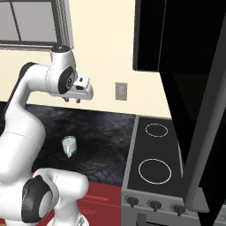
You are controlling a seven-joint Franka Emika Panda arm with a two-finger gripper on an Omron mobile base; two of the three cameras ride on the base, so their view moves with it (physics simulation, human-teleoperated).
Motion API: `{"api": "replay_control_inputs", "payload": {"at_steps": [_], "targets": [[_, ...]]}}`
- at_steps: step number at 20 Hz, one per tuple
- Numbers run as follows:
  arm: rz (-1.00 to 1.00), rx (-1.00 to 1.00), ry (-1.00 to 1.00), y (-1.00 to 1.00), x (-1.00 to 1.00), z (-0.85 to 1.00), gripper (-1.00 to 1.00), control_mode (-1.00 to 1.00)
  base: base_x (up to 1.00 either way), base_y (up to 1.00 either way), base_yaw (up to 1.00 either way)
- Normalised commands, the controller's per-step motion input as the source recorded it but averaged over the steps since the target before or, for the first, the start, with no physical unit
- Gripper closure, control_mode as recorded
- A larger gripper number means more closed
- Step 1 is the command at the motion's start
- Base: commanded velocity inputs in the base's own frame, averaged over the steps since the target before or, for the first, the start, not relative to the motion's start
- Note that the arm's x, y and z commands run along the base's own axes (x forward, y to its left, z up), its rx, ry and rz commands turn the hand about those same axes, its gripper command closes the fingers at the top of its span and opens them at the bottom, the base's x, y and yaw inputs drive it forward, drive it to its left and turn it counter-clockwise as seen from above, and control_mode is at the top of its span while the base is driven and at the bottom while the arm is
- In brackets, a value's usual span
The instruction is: Pick the mug from the counter and place it inside the microwave. Then close the microwave.
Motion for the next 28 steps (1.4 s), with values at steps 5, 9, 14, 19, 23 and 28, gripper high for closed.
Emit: {"api": "replay_control_inputs", "payload": {"at_steps": [5,9,14,19,23,28], "targets": [[0.0,0.0,0.04,0.0,-0.07,-0.17,-1.0,-1.0,0.0,0.0,0.0],[0.07,0.0,0.0,0.01,-0.26,-0.41,-1.0,-1.0,0.0,0.0,0.0],[0.07,-0.05,0.01,0.12,-0.23,-0.59,-1.0,-1.0,0.0,0.0,0.0],[0.06,-0.09,0.0,0.27,-0.09,-0.36,-1.0,-1.0,0.0,0.0,0.0],[0.01,-0.06,0.09,0.22,0.0,-0.28,-1.0,-1.0,0.0,0.0,0.0],[0.0,-0.02,0.21,0.22,0.04,-0.39,-1.0,-1.0,0.0,0.0,0.0]]}}
